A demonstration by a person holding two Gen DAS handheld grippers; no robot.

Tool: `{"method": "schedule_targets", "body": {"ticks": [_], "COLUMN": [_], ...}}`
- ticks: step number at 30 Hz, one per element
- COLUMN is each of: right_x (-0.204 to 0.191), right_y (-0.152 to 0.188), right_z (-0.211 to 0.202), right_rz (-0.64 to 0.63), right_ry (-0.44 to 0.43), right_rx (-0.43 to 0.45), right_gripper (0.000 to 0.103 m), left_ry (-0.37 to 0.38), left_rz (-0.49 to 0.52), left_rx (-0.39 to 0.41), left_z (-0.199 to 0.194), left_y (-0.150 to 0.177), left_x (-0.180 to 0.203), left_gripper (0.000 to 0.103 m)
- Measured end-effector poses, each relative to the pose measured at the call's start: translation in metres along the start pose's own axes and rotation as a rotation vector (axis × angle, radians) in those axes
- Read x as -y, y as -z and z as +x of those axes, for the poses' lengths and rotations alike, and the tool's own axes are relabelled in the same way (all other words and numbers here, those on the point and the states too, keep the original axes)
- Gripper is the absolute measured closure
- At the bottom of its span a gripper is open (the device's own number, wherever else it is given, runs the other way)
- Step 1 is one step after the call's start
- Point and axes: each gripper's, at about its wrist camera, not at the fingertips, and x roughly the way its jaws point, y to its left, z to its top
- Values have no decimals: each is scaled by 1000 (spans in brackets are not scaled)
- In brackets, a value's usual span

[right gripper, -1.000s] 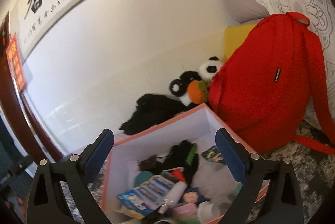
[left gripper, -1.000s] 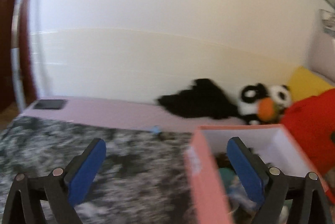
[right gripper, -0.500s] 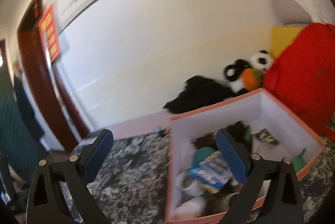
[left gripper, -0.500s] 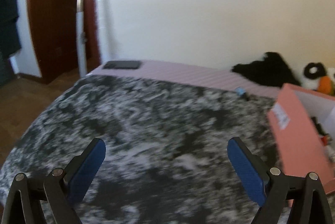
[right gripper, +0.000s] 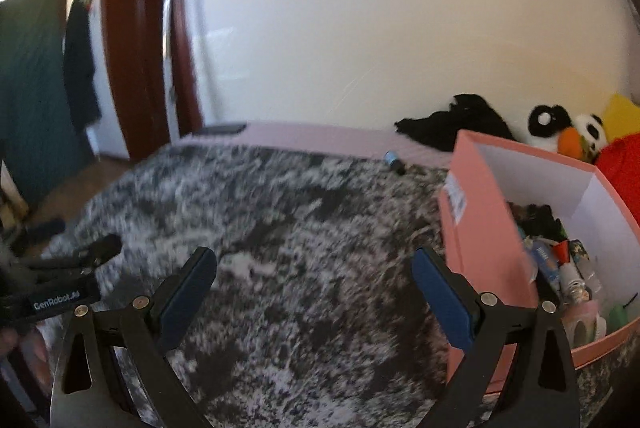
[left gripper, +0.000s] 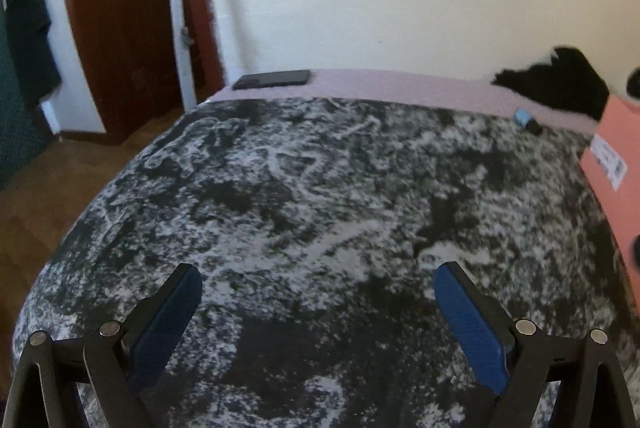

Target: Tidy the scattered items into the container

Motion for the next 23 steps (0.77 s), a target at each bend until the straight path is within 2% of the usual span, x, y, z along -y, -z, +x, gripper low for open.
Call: {"method": "schedule_targets", "body": {"ticks": [5,8,12,15,18,23], "right_x": [-31,-24,-15,-14,-13,-12], "right_y": [23,22,20,19,18,18], "right_z": [26,28,30,29,28,27], "right_rz": [-91,-71,-55,-52,-55,-62], "right_ry": [8,11,19,25,27,30], "right_rx": [-62,-67,-73,-72,-68,-69], "right_gripper": [3,3,3,3,3,3], "left_ry": [-7,-45,-115,-141,-240,-184], "left_rz": [20,17,27,29,-3,-33], "left_rx": [13,16,35,82,120,166], "left_z": [-3,-6,-13,-22,-32,-44], "left_y": [2,1,-6,-10,-11,-11], "left_x": [10,11,15,19,22,21], "left_gripper": [3,1,1,0,0,0]}}
